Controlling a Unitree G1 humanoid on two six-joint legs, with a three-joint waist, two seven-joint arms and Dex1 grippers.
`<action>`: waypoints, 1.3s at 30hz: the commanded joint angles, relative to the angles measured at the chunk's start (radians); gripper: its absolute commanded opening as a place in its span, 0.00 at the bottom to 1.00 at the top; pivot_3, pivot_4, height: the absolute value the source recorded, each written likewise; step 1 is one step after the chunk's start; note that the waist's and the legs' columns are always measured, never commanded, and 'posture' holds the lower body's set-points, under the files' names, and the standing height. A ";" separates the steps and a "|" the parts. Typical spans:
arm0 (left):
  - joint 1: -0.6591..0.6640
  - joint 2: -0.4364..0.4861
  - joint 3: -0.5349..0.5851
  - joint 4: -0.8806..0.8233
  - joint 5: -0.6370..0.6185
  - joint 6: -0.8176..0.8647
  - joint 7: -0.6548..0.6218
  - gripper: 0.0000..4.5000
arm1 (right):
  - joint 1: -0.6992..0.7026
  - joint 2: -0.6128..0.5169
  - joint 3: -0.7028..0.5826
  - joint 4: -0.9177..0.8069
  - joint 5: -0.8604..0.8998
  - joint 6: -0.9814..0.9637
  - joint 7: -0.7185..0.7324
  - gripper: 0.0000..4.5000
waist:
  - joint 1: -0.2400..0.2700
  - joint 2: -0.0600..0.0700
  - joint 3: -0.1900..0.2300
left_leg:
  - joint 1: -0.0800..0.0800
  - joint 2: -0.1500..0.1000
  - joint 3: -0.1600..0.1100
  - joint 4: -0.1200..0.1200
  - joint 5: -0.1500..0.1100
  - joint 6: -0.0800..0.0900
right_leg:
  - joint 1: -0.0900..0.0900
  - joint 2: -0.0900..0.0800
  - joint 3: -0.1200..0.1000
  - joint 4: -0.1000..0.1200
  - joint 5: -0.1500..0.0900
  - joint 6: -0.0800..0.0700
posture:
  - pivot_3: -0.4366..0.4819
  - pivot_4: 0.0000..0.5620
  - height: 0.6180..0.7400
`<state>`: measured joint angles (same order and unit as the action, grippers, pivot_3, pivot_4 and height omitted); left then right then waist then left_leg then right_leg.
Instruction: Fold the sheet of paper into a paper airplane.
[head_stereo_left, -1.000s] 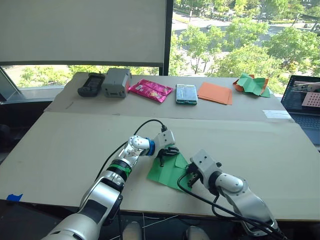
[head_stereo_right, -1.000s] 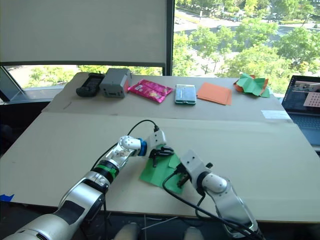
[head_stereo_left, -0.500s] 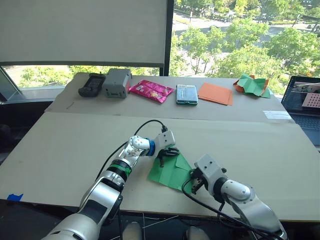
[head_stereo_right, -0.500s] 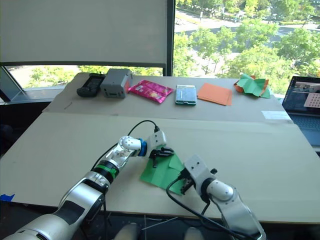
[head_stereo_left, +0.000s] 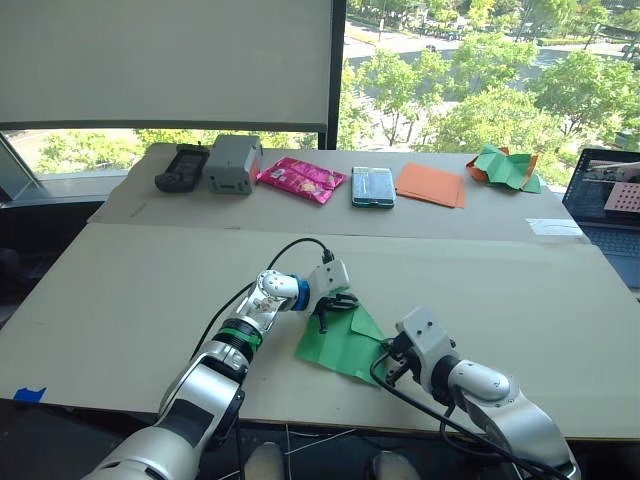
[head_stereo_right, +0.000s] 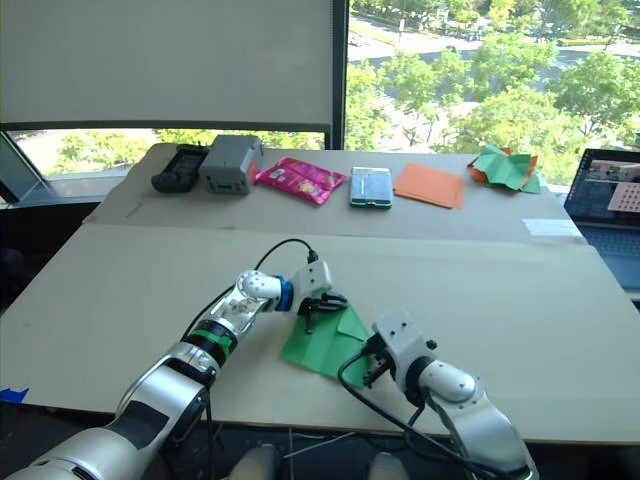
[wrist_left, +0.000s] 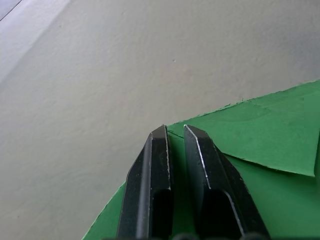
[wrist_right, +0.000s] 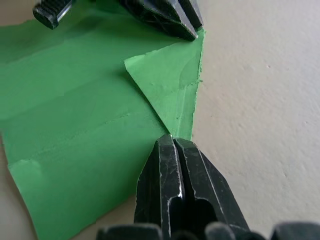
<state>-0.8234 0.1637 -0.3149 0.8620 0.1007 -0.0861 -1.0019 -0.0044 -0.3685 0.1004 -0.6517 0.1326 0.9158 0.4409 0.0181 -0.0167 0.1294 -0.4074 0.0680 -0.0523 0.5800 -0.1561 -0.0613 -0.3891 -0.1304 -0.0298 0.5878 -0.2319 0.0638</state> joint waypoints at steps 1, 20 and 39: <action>0.037 0.028 0.012 -0.055 -0.008 0.040 -0.010 0.12 | -0.071 0.038 -0.101 -0.084 0.089 -0.029 0.005 0.00 | -0.005 0.001 0.002 | 0.000 0.000 0.000 0.000 0.000 0.000 | 0.000 0.000 0.000 0.000 0.000 0.000 | 0.48 0.27 0.72; 0.356 0.214 0.264 -0.826 -0.343 0.660 0.056 0.12 | -0.169 0.006 0.092 0.159 -0.008 -0.105 -0.056 0.00 | -0.012 0.005 0.004 | 0.002 0.001 -0.001 -0.007 0.001 0.001 | -0.002 0.000 -0.001 0.003 -0.001 -0.002 | 0.48 0.27 0.72; 0.209 0.098 0.227 -0.459 -0.384 0.657 0.112 0.90 | -0.142 0.010 0.172 0.156 -0.034 -0.138 -0.049 0.00 | -0.003 0.003 0.007 | 0.002 0.000 -0.002 -0.006 0.001 0.002 | 0.000 0.000 -0.004 0.004 -0.001 -0.002 | 0.48 0.27 0.72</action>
<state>-0.6005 0.2719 -0.0682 0.3976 -0.2879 0.5888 -0.8774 -0.1436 -0.3617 0.2731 -0.4714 0.1014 0.8024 0.3999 0.0153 -0.0139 0.1363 -0.4059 0.0684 -0.0538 0.5741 -0.1551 -0.0597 -0.3896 -0.1303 -0.0335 0.5920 -0.2329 0.0618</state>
